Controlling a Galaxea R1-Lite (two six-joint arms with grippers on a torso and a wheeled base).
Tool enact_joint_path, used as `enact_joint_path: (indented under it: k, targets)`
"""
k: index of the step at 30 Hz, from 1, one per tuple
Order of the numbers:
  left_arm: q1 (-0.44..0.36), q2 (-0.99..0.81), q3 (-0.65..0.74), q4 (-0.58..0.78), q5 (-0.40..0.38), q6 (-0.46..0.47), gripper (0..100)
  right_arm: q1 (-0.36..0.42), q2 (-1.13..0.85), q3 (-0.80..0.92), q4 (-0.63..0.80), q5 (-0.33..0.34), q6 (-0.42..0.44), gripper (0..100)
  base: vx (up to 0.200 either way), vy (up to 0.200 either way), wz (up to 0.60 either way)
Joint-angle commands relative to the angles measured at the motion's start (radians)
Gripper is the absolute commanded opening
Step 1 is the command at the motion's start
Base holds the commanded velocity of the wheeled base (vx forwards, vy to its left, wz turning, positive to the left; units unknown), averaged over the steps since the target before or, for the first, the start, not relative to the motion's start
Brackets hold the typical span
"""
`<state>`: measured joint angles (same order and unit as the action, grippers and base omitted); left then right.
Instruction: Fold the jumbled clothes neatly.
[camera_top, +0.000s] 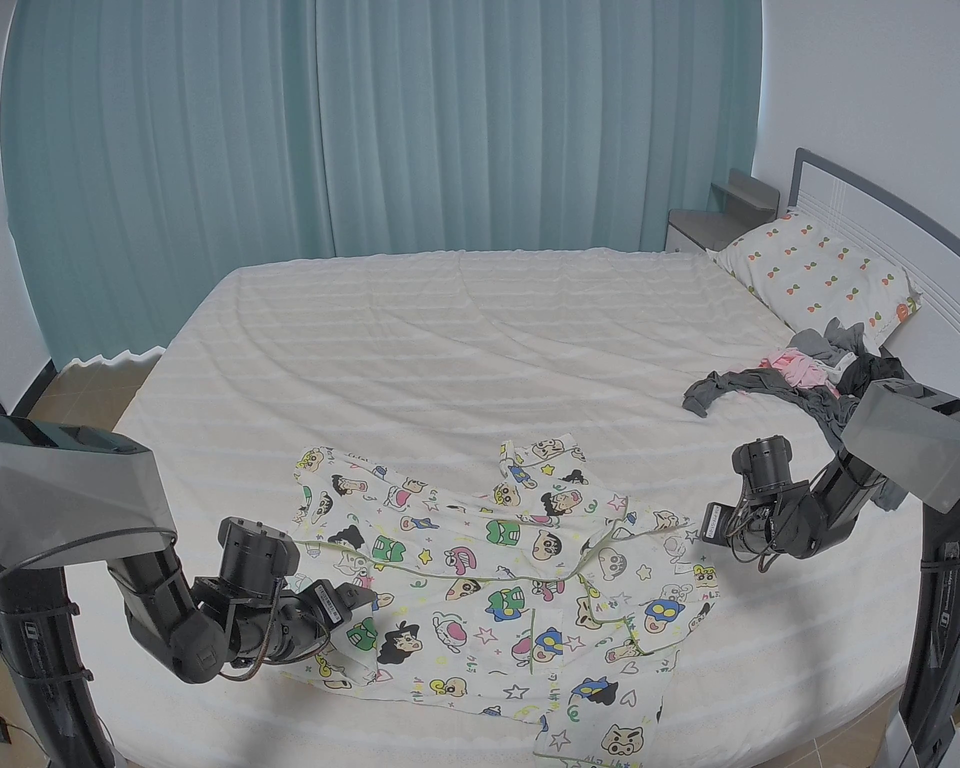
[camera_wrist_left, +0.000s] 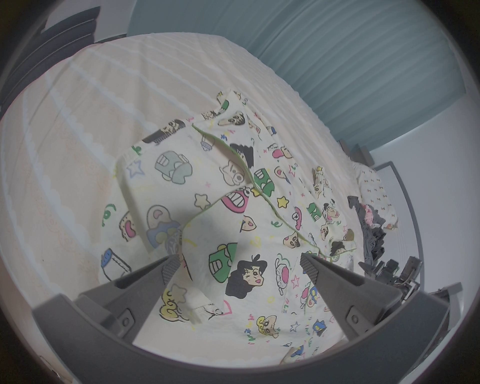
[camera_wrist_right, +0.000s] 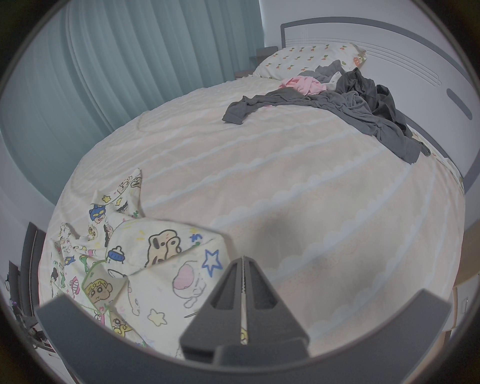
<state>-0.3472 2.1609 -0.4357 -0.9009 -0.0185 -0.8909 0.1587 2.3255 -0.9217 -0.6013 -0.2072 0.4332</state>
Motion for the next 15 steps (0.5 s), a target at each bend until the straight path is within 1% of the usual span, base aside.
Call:
enact_joint_path:
  k: [1, 3, 6, 7, 9, 11, 12, 13, 15]
  targets:
    - [-0.044, 0.056, -0.078, 0.073, 0.061, 0.0, 100, 0.021, -0.011, 0.041, -0.074, -0.003, -0.007, 0, 0.0, 0.0, 0.0]
    - [-0.059, 0.05, -0.078, 0.106, 0.065, 0.0, 100, 0.024, -0.014, 0.046, -0.077, -0.001, -0.007, 0, 0.0, 0.0, 0.0]
    - [-0.07, 0.054, -0.077, 0.111, 0.077, 0.001, 100, 0.025, -0.015, 0.046, -0.078, -0.001, -0.007, 0, 0.0, 0.0, 0.0]
    - [-0.075, 0.06, -0.078, 0.109, 0.103, 0.003, 100, 0.031, -0.015, 0.046, -0.078, 0.0, -0.005, 0, 0.0, 0.0, 0.0]
    - [-0.091, 0.079, -0.078, 0.109, 0.129, 0.01, 100, 0.038, -0.014, 0.046, -0.078, 0.0, -0.005, 0, 0.0, 0.0, 0.0]
    - [-0.108, 0.1, -0.078, 0.109, 0.173, 0.041, 100, 0.038, -0.014, 0.046, -0.078, 0.0, -0.005, 0, 0.0, 0.0, 0.0]
    - [-0.108, 0.102, -0.078, 0.109, 0.175, 0.044, 100, 0.038, -0.014, 0.046, -0.078, 0.0, -0.005, 0, 0.0, 0.0, 0.0]
    - [-0.11, 0.113, -0.08, 0.109, 0.198, 0.058, 100, 0.038, -0.014, 0.046, -0.078, 0.0, -0.005, 0, 0.0, 0.0, 0.0]
    - [-0.121, 0.116, -0.081, 0.111, 0.204, 0.061, 100, 0.038, -0.014, 0.046, -0.078, 0.0, -0.005, 0, 0.0, 0.0, 0.0]
